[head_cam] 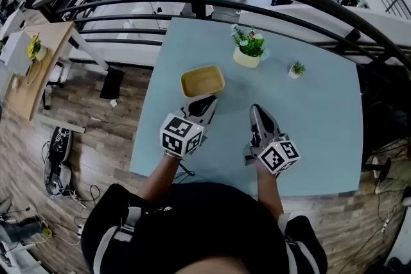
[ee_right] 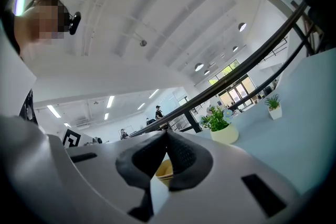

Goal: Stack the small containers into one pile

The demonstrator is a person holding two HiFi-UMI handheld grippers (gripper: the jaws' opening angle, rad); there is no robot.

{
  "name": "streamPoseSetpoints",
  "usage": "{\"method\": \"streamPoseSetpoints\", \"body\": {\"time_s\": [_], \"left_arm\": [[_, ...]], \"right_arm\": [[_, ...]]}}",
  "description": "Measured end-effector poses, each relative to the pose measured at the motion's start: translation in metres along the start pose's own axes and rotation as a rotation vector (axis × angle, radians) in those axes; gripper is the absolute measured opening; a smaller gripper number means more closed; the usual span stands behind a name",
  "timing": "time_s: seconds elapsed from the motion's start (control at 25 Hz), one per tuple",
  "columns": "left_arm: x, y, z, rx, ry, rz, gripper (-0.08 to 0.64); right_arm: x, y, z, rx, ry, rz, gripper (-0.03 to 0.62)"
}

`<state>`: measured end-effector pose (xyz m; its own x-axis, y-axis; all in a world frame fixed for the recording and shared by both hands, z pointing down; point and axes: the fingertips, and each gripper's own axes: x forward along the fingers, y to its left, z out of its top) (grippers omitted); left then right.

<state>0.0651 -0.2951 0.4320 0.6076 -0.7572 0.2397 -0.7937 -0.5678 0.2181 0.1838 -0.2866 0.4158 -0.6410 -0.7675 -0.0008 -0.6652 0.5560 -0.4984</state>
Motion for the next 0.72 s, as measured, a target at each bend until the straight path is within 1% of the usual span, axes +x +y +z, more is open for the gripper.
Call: {"method": "streamPoseSetpoints", "body": {"time_s": [0.24, 0.36, 0.48, 0.72], "left_arm": [[-0.004, -0.004, 0.000, -0.002, 0.004, -0.001, 0.029], [-0.005, -0.005, 0.000, 0.001, 0.005, -0.001, 0.029], [-0.006, -0.006, 0.000, 0.002, 0.008, -0.003, 0.029], [-0.007, -0.011, -0.004, -0.001, 0.014, -0.009, 0.029]], "right_arm": [[-0.006, 0.004, 0.002, -0.015, -0.005, -0.011, 0.002], [-0.007, 0.005, 0.001, -0.044, 0.006, -0.025, 0.005], [-0.008, 0.010, 0.001, -0.073, 0.015, -0.020, 0.005], [-0.014, 0.010, 0.000, -0.068, 0.013, -0.026, 0.005]]}}
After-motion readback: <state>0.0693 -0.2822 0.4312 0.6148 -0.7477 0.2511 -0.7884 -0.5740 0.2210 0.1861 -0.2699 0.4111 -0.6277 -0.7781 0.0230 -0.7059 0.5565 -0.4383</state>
